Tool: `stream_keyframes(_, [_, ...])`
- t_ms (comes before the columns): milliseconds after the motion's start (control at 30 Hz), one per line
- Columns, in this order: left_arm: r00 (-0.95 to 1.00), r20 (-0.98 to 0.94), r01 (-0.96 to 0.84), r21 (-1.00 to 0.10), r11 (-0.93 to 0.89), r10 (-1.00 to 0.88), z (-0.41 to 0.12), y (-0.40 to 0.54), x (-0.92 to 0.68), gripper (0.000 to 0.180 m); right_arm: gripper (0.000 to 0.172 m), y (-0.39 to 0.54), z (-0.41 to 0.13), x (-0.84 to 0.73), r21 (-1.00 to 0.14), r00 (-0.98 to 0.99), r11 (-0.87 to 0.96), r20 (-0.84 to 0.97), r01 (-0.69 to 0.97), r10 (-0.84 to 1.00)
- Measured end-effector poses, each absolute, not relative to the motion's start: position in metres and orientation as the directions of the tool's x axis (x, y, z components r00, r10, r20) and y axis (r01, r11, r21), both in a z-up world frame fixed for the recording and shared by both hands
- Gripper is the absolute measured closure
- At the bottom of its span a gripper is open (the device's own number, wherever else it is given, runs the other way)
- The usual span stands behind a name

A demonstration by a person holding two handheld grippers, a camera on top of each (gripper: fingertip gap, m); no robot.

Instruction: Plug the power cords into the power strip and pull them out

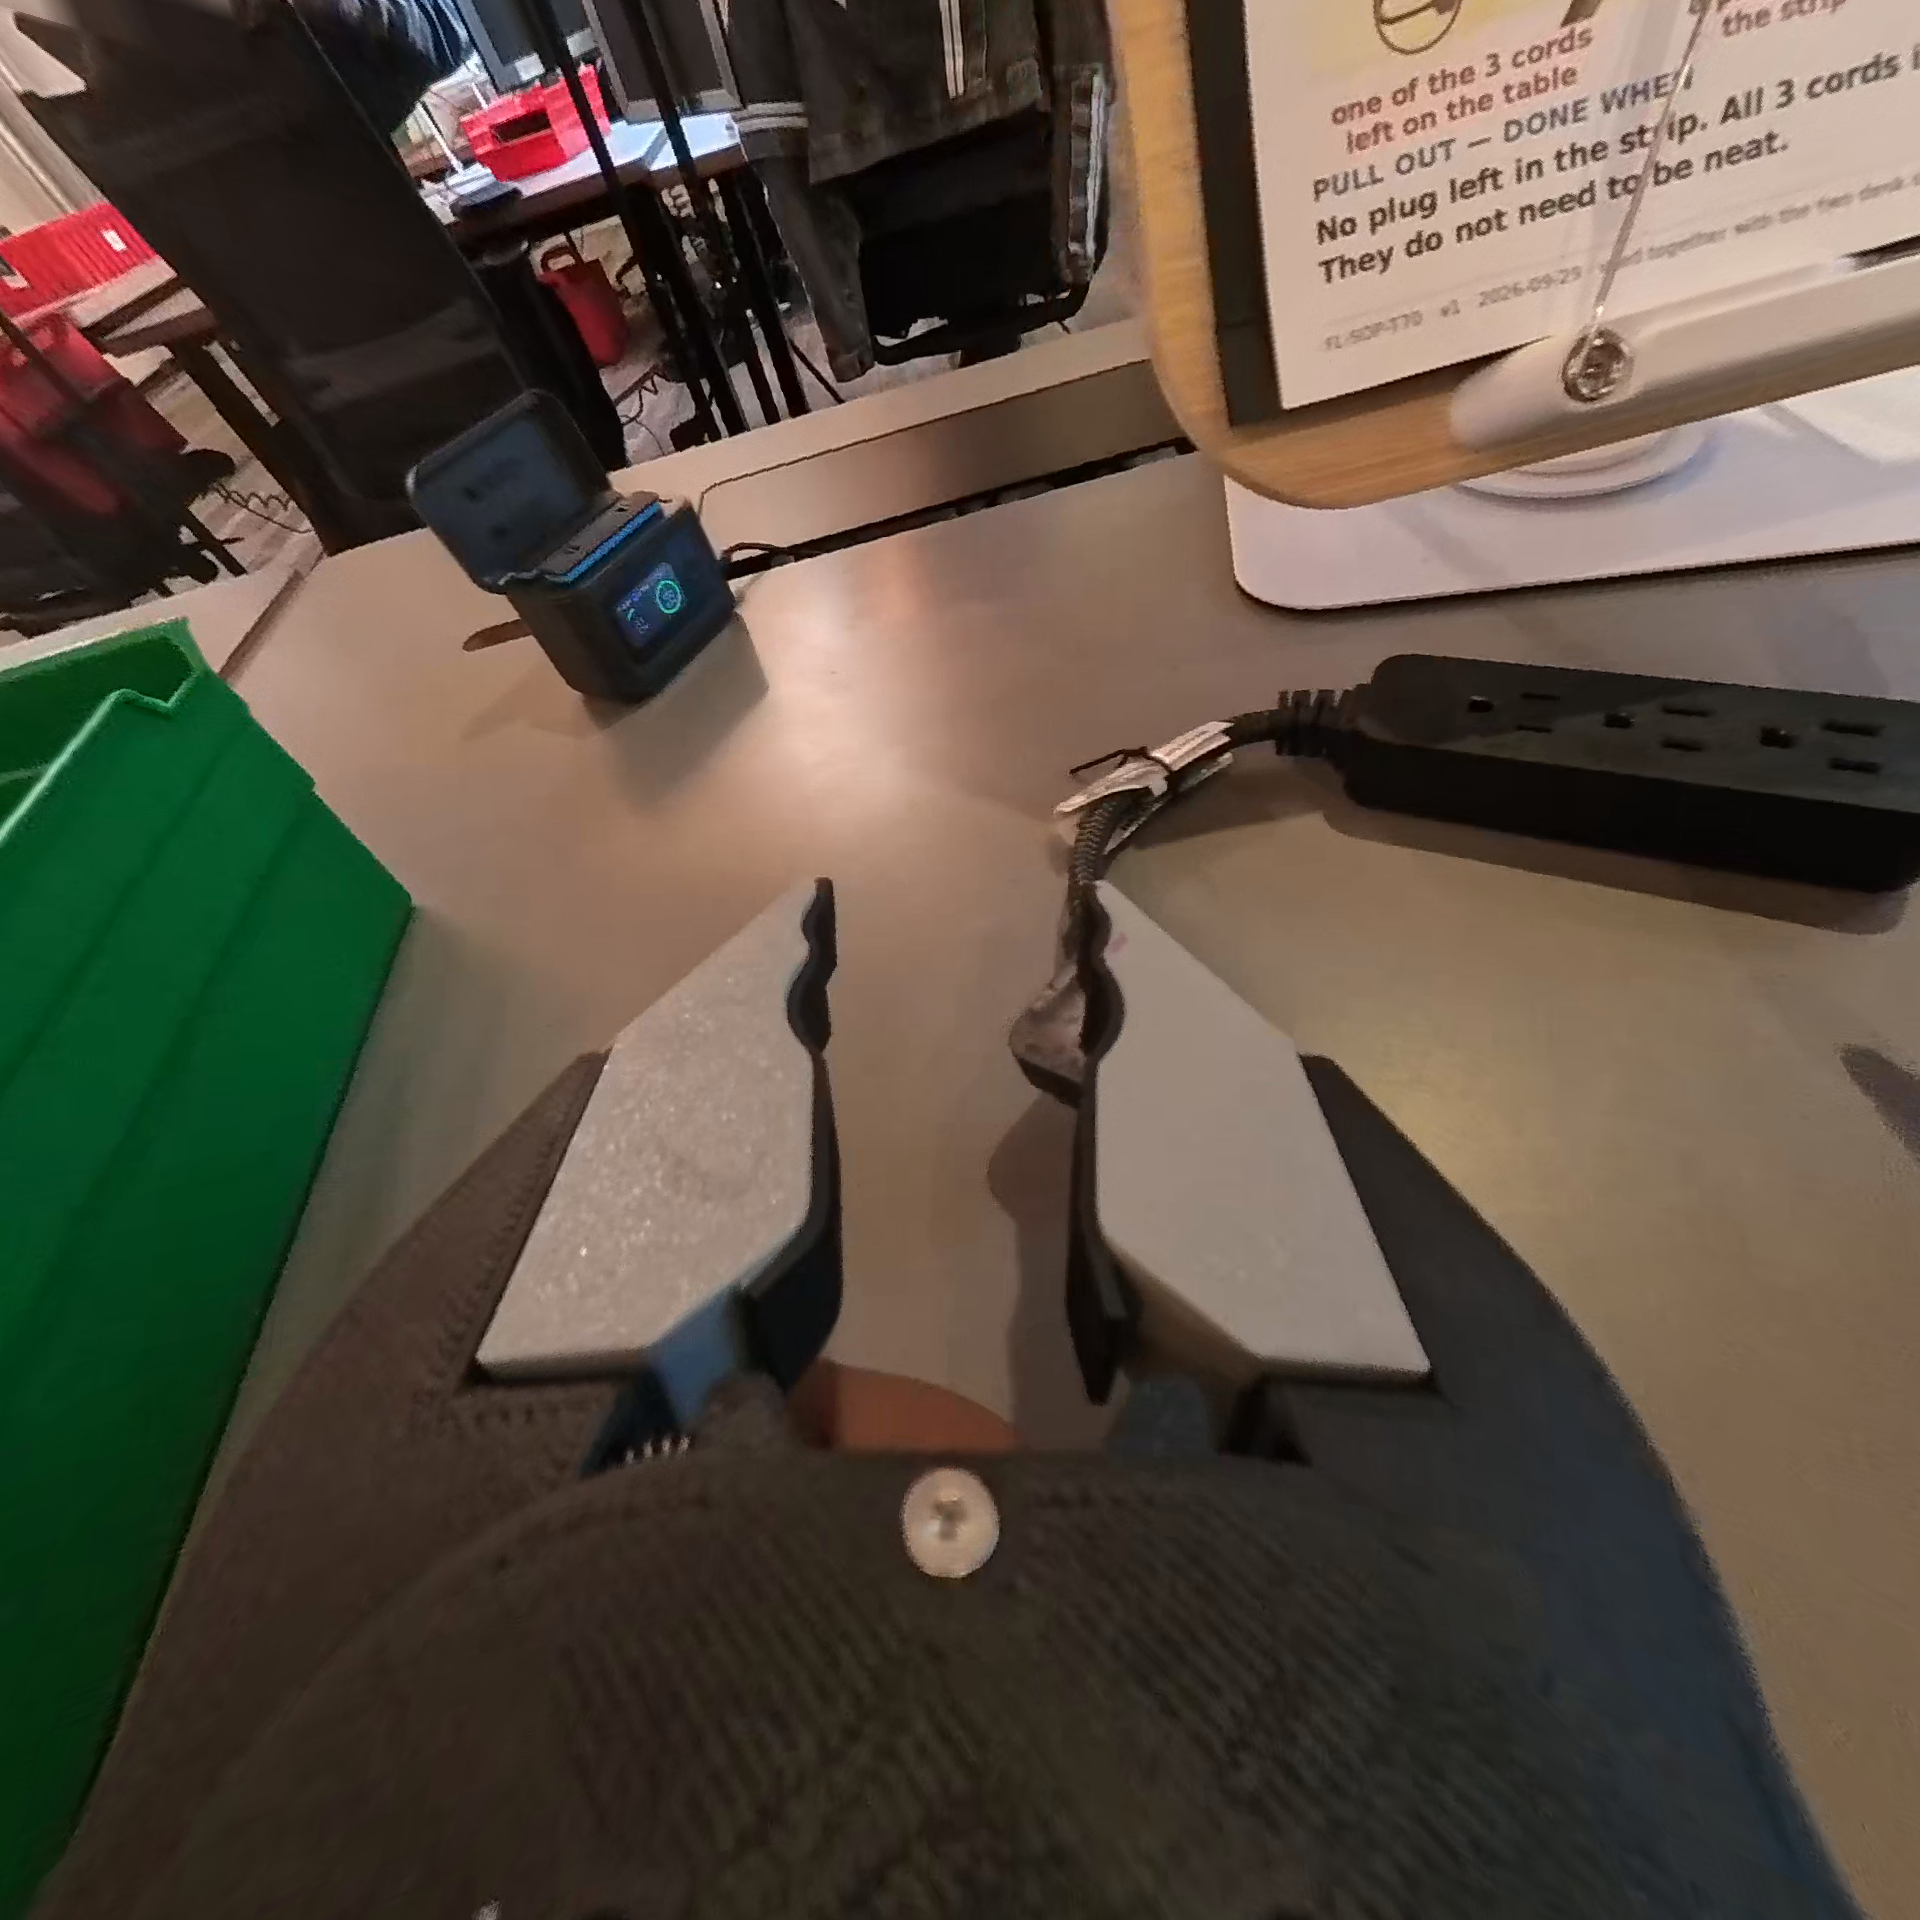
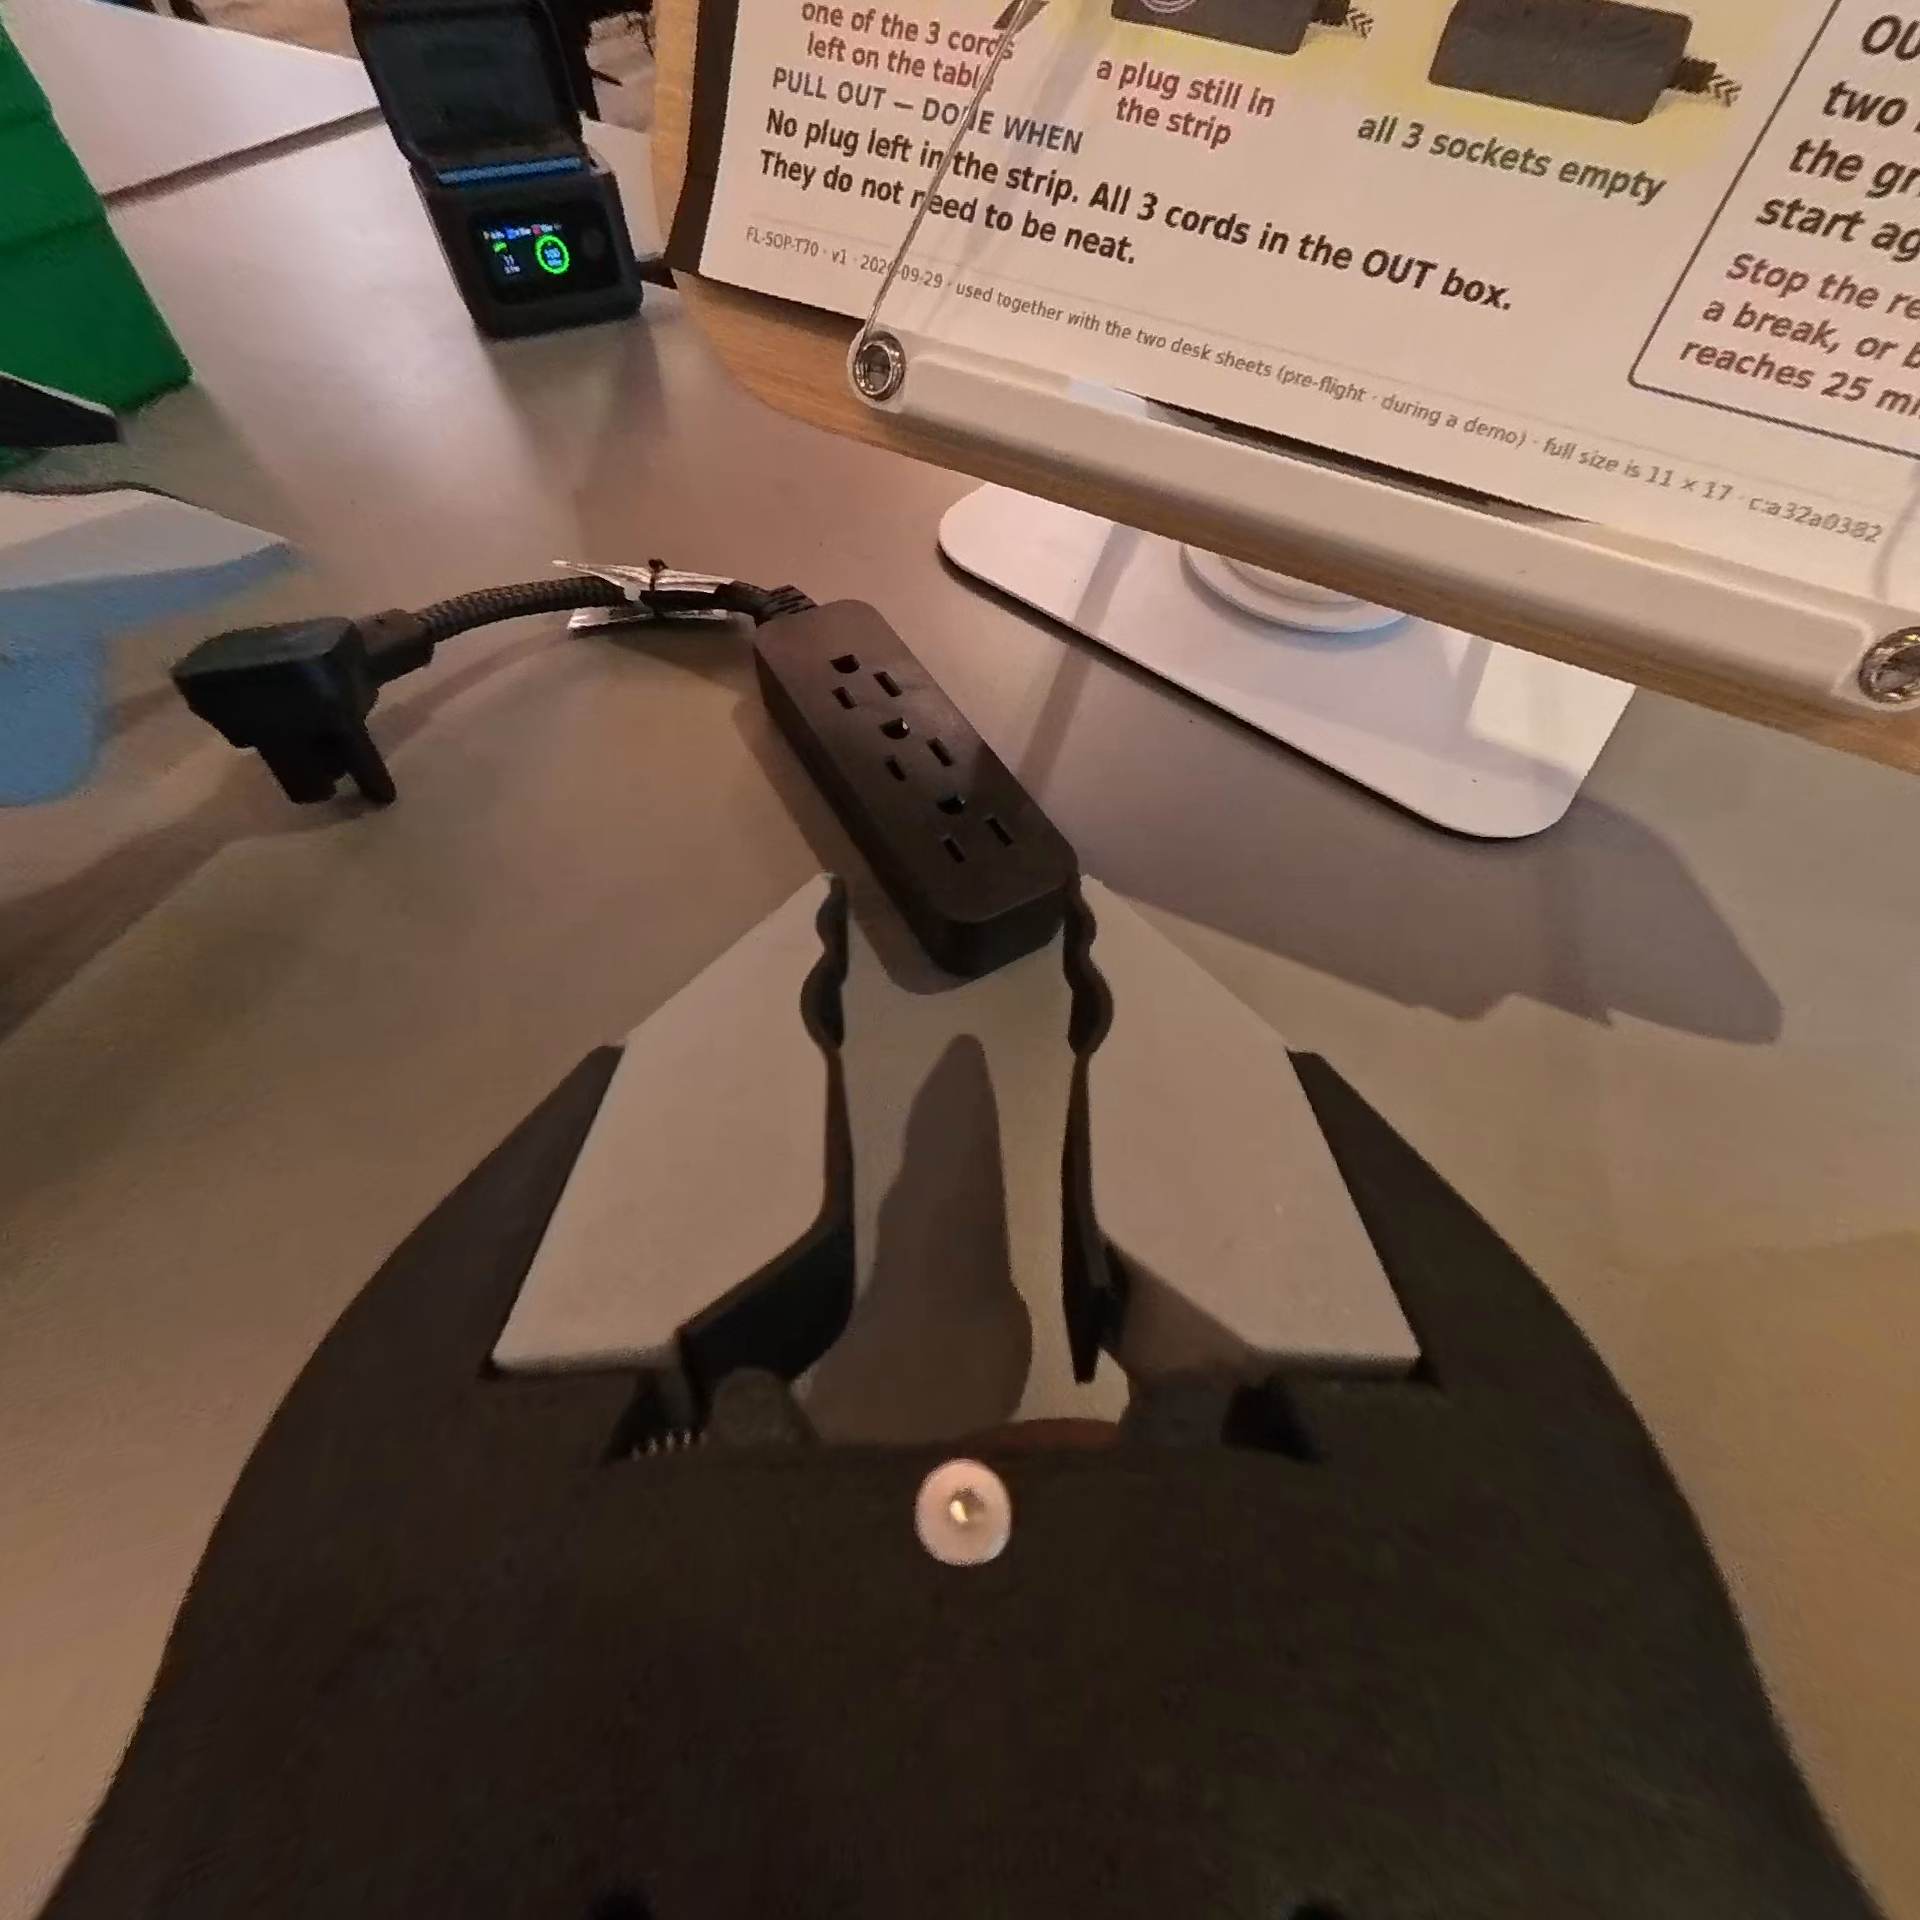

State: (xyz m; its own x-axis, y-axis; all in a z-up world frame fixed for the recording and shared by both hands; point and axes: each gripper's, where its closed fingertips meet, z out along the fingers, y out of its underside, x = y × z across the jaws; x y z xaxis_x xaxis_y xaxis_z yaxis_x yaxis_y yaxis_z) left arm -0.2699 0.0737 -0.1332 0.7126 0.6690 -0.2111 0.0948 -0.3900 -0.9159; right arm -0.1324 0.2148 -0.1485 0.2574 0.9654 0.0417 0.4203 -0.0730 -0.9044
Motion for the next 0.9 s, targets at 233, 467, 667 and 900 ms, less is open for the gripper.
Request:
stream_keyframes(233, [0.71, -0.186, 0.106, -0.925, -0.365, 0.679, -0.132, 0.06, -0.279, 0.133, 0.124, 0.208, -0.147, -0.13, -0.91, 0.217, -0.044, 0.051, 0.413, 0.975])
stream_keyframes(467, [0.715, -0.136, 0.142, -0.932, -0.333, 0.685, -0.134, 0.055, -0.282, 0.133, 0.122, 0.207, -0.148, -0.129, -0.907, 0.202, -0.066, 0.021, 0.415, 0.979])
stream_keyframes(667, [0.708, -0.15, 0.13, -0.933, -0.336, 0.69, -0.133, 0.055, -0.281, 0.133, 0.122, 0.206, -0.148, -0.127, -0.909, 0.2, -0.074, 0.011, 0.411, 0.98])
stream_keyframes(900, [0.708, -0.141, 0.135, -0.935, -0.328, 0.692, -0.133, 0.056, -0.28, 0.134, 0.122, 0.205, -0.148, -0.127, -0.907, 0.198, -0.079, 0.005, 0.413, 0.98])
